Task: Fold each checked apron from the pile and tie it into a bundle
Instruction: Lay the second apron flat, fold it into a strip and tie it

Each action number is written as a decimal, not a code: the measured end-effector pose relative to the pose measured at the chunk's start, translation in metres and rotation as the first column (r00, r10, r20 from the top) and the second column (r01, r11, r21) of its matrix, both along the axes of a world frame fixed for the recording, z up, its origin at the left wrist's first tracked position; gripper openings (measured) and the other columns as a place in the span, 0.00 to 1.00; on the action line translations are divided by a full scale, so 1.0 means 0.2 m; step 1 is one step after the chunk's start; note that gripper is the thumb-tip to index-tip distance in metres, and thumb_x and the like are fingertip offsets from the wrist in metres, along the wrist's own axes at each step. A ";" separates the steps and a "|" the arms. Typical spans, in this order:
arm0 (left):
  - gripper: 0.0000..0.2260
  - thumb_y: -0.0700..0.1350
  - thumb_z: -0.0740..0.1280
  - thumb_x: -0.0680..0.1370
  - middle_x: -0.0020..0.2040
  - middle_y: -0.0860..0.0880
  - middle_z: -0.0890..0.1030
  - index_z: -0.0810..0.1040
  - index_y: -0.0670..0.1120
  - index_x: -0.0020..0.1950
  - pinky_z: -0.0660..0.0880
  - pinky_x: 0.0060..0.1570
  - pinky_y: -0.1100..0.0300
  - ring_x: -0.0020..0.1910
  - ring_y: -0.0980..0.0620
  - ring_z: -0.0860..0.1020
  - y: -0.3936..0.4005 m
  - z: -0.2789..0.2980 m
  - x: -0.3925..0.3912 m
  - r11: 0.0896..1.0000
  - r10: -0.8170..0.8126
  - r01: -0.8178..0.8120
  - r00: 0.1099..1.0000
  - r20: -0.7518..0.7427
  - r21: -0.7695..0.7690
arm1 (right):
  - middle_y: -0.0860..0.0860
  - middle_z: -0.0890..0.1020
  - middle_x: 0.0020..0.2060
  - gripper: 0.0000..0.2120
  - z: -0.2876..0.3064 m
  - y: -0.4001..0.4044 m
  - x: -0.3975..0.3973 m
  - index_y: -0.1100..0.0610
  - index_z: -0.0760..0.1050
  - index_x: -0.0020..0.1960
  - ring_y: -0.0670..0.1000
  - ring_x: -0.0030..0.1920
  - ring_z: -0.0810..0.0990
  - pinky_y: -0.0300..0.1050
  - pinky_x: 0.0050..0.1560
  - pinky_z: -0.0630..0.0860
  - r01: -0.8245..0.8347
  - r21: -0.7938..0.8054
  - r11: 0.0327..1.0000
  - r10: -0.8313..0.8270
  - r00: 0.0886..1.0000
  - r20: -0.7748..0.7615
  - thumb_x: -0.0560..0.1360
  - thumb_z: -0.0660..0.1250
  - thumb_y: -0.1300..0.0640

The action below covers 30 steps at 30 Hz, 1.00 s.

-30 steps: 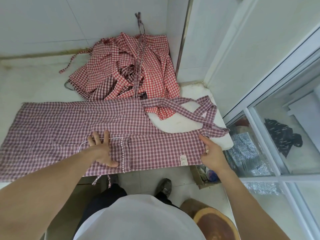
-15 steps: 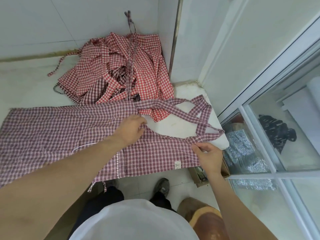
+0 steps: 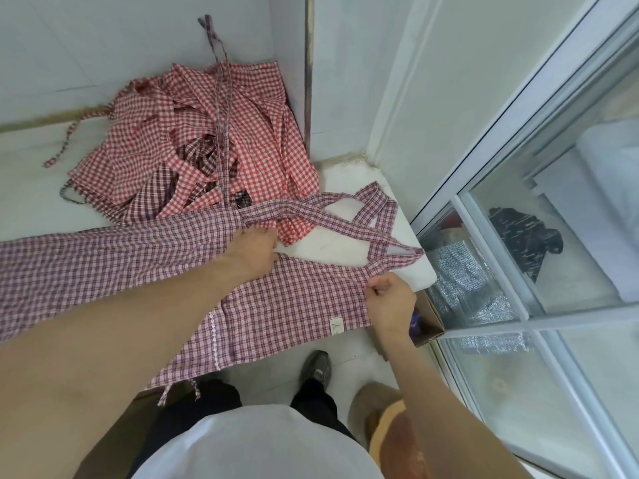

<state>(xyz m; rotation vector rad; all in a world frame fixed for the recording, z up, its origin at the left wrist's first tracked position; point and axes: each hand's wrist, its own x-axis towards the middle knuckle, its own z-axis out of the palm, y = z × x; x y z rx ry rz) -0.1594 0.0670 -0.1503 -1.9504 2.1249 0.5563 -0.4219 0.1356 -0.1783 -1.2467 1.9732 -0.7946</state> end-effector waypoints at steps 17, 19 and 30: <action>0.57 0.68 0.69 0.71 0.78 0.36 0.33 0.35 0.40 0.79 0.49 0.73 0.30 0.78 0.33 0.37 0.26 -0.09 -0.12 0.823 0.503 -0.488 0.864 0.027 0.290 | 0.63 0.69 0.64 0.40 0.05 -0.45 -0.18 0.65 0.60 0.70 0.64 0.64 0.70 0.58 0.61 0.73 0.035 0.237 0.971 0.047 0.943 -0.330 0.68 0.76 0.49; 0.57 0.68 0.70 0.71 0.78 0.37 0.33 0.36 0.41 0.80 0.49 0.72 0.29 0.78 0.34 0.37 0.27 -0.09 -0.10 0.808 0.525 -0.507 0.851 0.023 0.299 | 0.62 0.74 0.58 0.26 0.06 -0.48 -0.18 0.64 0.68 0.63 0.63 0.59 0.74 0.54 0.53 0.74 -0.091 0.222 0.971 0.172 0.909 -0.381 0.72 0.72 0.51; 0.58 0.67 0.71 0.70 0.79 0.40 0.34 0.35 0.43 0.80 0.51 0.72 0.28 0.78 0.37 0.37 0.32 -0.08 0.00 0.794 0.540 -0.530 0.840 0.054 0.299 | 0.57 0.80 0.35 0.09 0.21 -0.68 -0.44 0.58 0.75 0.36 0.59 0.38 0.80 0.47 0.40 0.79 -0.166 0.385 0.908 0.290 0.912 -0.290 0.74 0.65 0.63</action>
